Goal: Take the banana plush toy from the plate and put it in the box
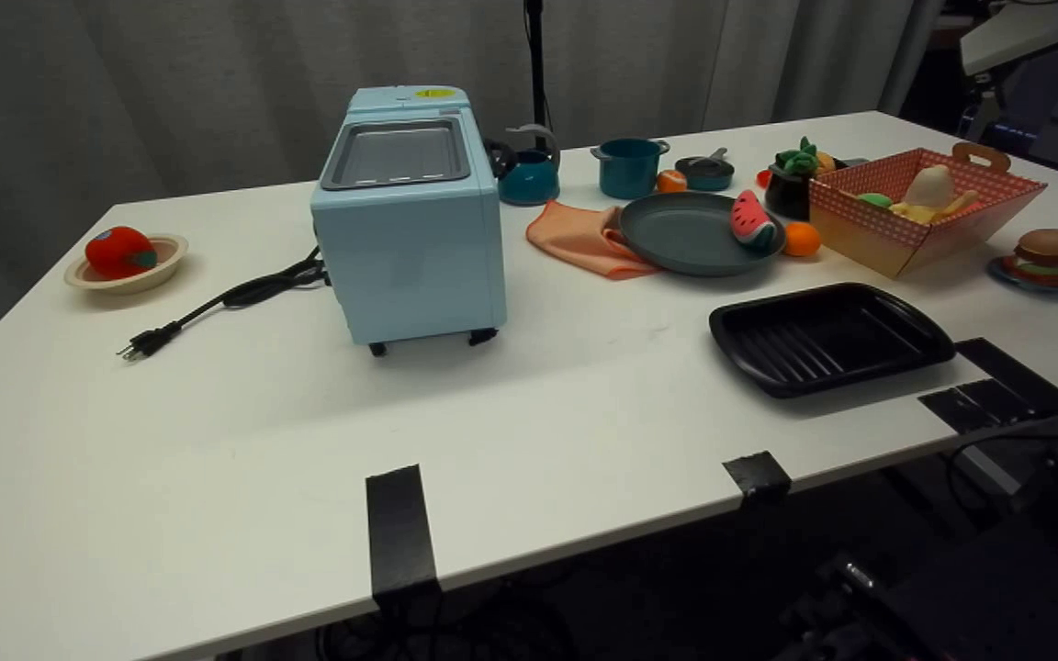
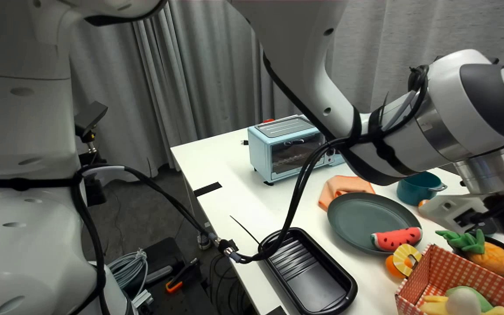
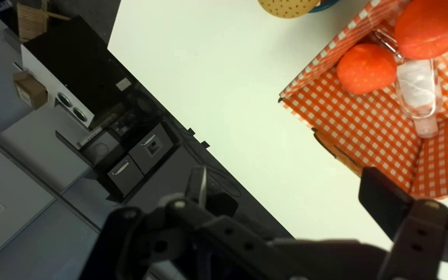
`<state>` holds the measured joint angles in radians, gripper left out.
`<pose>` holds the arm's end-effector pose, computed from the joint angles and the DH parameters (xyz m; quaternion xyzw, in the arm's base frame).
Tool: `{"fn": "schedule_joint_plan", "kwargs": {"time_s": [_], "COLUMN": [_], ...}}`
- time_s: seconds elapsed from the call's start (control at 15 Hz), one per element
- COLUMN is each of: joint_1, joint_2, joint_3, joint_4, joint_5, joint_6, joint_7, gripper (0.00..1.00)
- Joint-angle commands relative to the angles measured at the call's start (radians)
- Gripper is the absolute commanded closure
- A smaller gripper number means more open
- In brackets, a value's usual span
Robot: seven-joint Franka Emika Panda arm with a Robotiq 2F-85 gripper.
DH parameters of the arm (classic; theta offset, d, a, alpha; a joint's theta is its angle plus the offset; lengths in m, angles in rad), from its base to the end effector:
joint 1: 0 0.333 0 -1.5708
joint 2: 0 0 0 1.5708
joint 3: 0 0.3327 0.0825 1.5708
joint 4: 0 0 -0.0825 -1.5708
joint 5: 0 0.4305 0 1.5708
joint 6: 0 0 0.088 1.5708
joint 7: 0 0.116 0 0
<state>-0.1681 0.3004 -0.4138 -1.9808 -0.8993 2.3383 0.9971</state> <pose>0.5454 -0.3685 0.3218 0.8287 -0.4126 0.0997 0.3649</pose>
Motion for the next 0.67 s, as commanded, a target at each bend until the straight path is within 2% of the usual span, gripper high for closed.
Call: {"fn": "schedule_joint_plan", "kwargs": {"time_s": [0.0, 0.07, 0.6], "joint_1": [-0.051, -0.036, -0.040], "joint_2": [0.050, 0.019, 0.042], "joint_3": [0.042, 0.032, 0.034], "joint_4": [0.086, 0.038, 0.067], "joint_5": [0.095, 0.044, 0.077], "joint_6": [-0.014, -0.007, -0.006], "joint_7": [-0.002, 0.001, 0.000], "gripper": [0.00, 0.00, 0.00]}}
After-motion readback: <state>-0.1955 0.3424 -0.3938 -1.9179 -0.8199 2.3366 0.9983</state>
